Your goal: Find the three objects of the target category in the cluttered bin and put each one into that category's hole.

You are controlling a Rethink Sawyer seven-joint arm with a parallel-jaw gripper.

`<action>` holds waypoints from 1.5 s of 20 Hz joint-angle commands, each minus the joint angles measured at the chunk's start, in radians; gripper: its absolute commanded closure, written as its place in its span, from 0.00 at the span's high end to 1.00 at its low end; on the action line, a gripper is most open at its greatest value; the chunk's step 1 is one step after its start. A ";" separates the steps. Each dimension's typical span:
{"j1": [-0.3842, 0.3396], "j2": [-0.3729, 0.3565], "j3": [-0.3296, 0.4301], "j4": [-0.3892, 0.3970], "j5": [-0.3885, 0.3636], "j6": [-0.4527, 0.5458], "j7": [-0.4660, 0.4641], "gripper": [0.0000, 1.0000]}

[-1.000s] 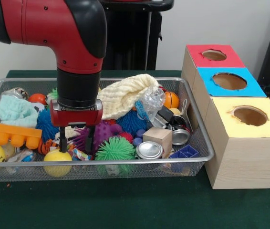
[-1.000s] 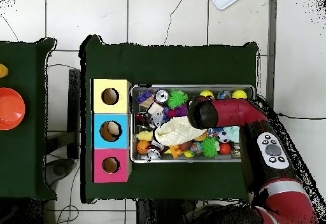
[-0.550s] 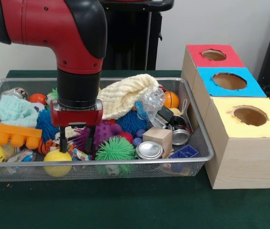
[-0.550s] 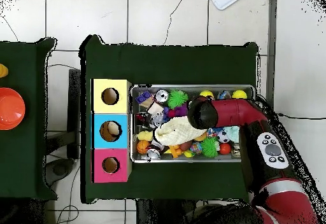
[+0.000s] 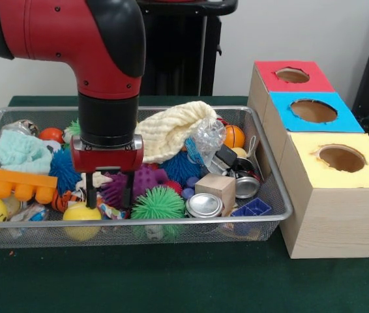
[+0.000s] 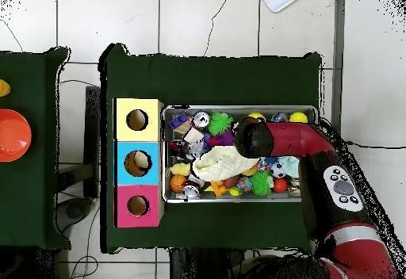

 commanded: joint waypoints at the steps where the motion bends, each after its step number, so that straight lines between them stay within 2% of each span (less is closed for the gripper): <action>1: -0.017 -0.036 0.032 0.020 0.098 0.053 0.123 1.00; 7: 0.001 -0.023 0.007 0.033 0.097 -0.022 0.123 1.00; 13: 0.013 0.000 -0.007 0.003 0.049 -0.086 0.097 1.00; 17: 0.017 0.018 -0.021 -0.015 0.043 -0.110 0.102 1.00; 26: 0.049 0.046 -0.103 -0.038 0.116 -0.124 0.221 1.00; 30: 0.059 0.056 -0.115 -0.042 0.128 -0.115 0.203 1.00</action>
